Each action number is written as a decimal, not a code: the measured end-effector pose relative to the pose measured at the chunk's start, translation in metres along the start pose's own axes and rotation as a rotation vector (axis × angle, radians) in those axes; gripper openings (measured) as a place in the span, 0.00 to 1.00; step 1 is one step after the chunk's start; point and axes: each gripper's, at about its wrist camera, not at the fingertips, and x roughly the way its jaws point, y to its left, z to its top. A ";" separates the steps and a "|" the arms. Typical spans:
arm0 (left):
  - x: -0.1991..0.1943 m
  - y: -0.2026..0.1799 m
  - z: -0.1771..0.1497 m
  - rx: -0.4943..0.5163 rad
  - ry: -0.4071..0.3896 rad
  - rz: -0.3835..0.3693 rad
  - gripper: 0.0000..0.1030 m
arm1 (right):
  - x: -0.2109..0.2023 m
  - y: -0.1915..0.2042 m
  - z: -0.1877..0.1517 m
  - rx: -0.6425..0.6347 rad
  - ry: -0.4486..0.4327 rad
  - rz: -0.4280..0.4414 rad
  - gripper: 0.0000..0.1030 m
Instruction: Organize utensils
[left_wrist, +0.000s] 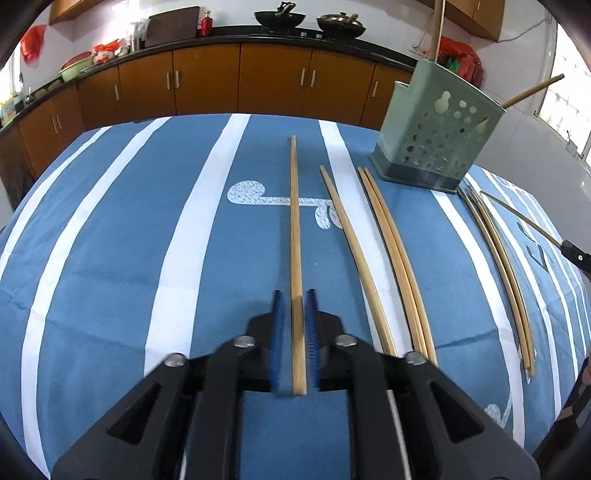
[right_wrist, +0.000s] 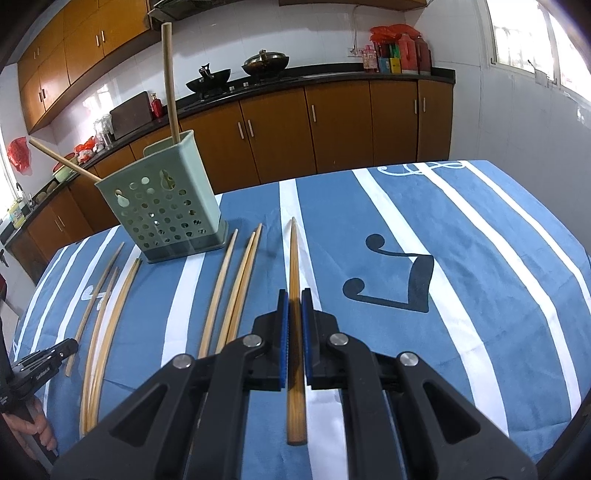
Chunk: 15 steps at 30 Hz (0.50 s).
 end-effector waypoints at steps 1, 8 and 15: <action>-0.001 -0.001 0.000 0.007 -0.005 0.006 0.23 | 0.001 0.001 0.000 -0.002 0.002 0.000 0.08; 0.001 -0.010 -0.001 0.041 0.008 0.050 0.17 | 0.000 0.000 0.000 0.001 0.000 -0.002 0.08; -0.003 -0.008 -0.002 0.061 0.015 0.067 0.07 | -0.007 -0.002 0.003 0.001 -0.018 -0.001 0.08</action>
